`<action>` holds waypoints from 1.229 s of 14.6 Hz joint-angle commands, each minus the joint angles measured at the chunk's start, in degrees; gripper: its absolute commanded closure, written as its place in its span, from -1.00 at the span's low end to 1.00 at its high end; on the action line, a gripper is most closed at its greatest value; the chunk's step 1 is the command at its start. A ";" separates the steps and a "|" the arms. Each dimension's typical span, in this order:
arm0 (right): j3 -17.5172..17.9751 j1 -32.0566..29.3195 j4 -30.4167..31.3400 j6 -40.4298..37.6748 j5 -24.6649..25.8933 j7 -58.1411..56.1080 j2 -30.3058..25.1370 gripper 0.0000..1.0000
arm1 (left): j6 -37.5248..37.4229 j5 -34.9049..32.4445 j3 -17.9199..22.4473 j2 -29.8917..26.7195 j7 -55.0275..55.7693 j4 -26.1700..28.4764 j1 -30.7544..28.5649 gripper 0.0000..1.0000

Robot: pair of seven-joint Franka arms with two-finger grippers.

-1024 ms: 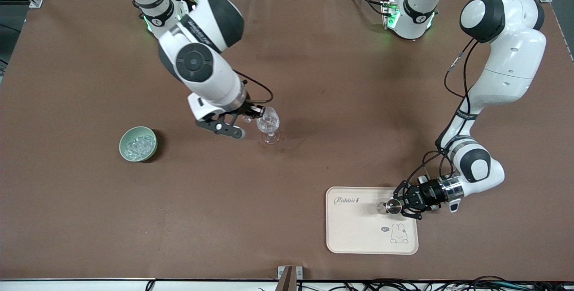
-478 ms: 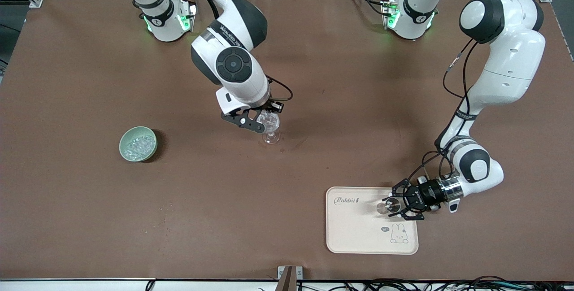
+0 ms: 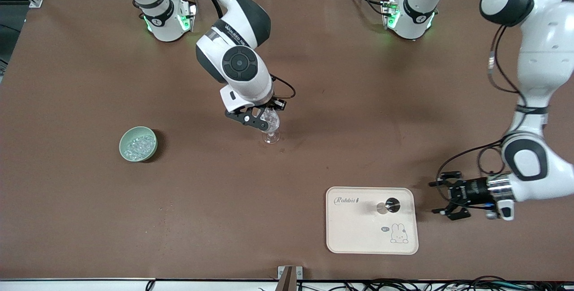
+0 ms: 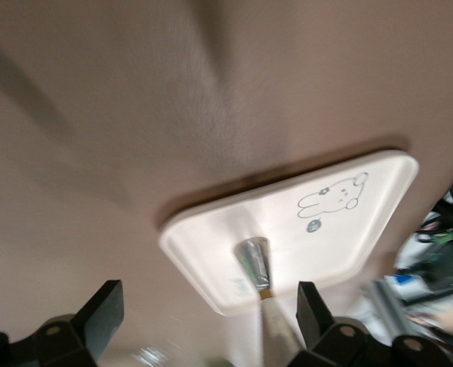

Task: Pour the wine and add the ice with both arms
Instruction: 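Open the right gripper over the glass while the left gripper withdraws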

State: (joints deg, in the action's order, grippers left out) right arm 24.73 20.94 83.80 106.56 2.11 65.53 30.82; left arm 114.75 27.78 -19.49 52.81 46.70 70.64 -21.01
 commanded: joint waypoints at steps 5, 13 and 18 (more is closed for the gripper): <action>0.14 0.24 0.31 0.49 0.26 1.09 0.82 0.64 | -9.80 -27.21 -5.01 -18.87 -6.16 2.57 1.94 -1.00; 0.23 -0.63 -0.65 0.05 0.43 0.65 0.65 -0.62 | -18.68 -33.05 -8.54 -33.63 -26.55 3.80 1.76 -1.00; 0.14 -6.42 -3.38 -6.00 0.70 -1.62 -6.45 -1.00 | -21.24 -32.36 1.86 -43.55 -31.12 10.45 12.52 -1.00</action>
State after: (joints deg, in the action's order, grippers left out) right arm 24.28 18.07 79.67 103.88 2.51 65.38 29.78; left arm 93.41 -4.05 -24.76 16.02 18.19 74.33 -14.70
